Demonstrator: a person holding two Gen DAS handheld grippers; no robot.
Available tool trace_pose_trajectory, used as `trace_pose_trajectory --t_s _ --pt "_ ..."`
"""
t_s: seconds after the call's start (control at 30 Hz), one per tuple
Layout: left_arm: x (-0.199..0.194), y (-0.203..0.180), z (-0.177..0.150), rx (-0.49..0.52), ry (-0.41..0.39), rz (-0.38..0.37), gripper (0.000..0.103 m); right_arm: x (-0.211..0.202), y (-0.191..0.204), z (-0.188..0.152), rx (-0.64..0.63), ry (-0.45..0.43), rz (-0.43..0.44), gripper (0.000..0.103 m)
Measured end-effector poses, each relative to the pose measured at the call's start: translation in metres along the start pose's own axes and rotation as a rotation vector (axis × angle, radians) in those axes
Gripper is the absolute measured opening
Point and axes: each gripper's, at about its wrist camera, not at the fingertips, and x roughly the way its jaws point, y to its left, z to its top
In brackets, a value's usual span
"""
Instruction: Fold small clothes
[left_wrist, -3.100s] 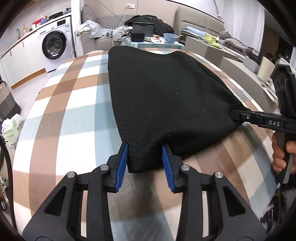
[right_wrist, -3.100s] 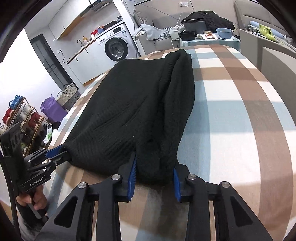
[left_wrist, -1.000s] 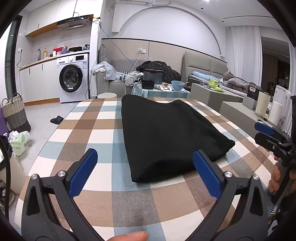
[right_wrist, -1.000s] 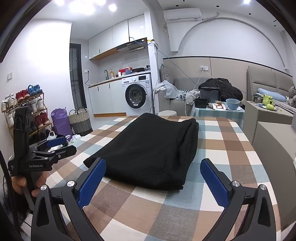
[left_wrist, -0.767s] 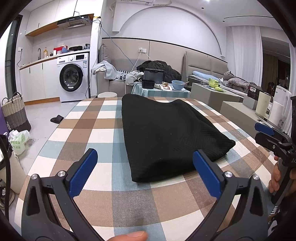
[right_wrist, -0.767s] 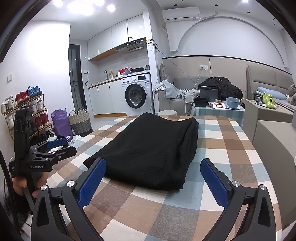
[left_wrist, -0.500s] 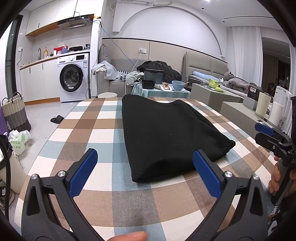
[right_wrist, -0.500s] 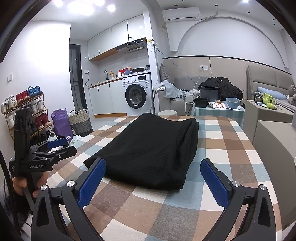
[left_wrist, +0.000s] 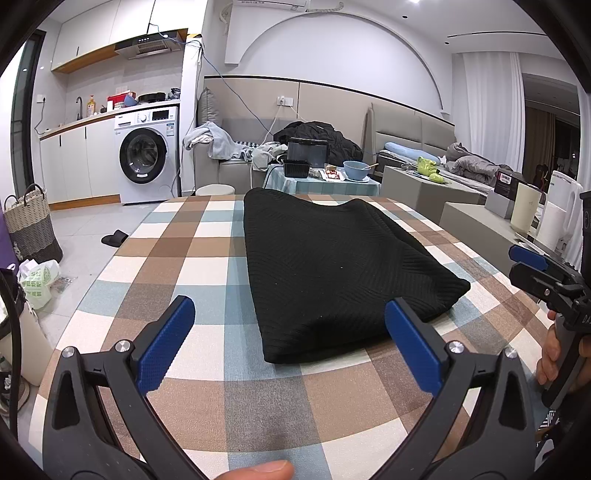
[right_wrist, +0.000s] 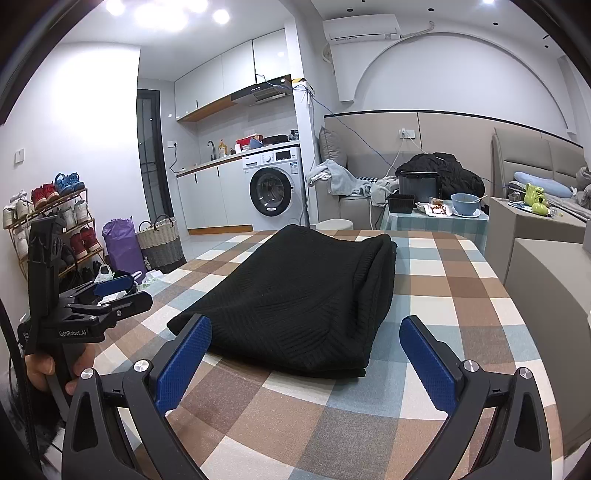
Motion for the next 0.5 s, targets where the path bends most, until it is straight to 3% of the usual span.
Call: trace_pose_trajectory --t_s 0.5 --pt "0.0001 0.0001 -0.0003 -0.001 0.001 0.000 0.102 0.0004 -0.0003 -0.0004 0.001 0.001 0.004 0.103"
